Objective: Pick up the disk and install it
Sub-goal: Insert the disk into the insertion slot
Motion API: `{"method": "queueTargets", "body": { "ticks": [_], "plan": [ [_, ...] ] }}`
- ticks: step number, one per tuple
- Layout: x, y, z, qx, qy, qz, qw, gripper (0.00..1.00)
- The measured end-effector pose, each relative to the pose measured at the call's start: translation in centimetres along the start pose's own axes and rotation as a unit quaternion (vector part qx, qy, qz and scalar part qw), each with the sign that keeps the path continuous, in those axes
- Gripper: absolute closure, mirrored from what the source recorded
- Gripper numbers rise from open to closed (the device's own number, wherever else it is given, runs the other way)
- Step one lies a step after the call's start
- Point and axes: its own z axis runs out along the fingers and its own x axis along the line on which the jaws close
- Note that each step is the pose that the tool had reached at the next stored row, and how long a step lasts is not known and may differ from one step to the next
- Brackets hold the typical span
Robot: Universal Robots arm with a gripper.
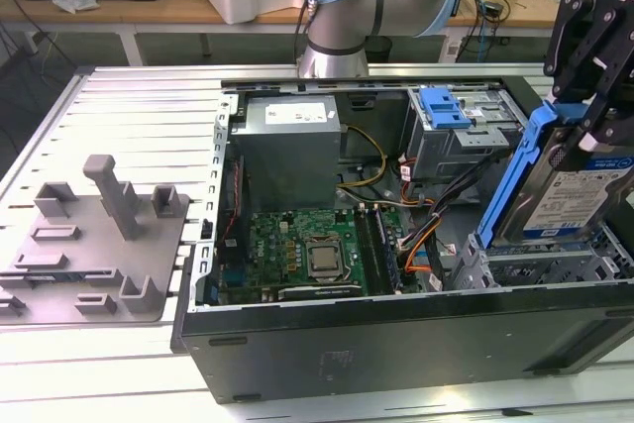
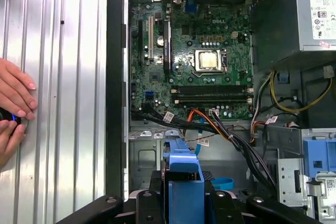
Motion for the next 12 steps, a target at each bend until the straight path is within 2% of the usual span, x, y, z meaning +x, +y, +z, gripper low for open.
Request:
{"method": "queueTargets", "body": {
  "ticks": [12],
  "plan": [
    [-0.09, -0.02, 0.17, 0.0, -0.0001, 0.002, 1.0, 0.63]
  ]
}}
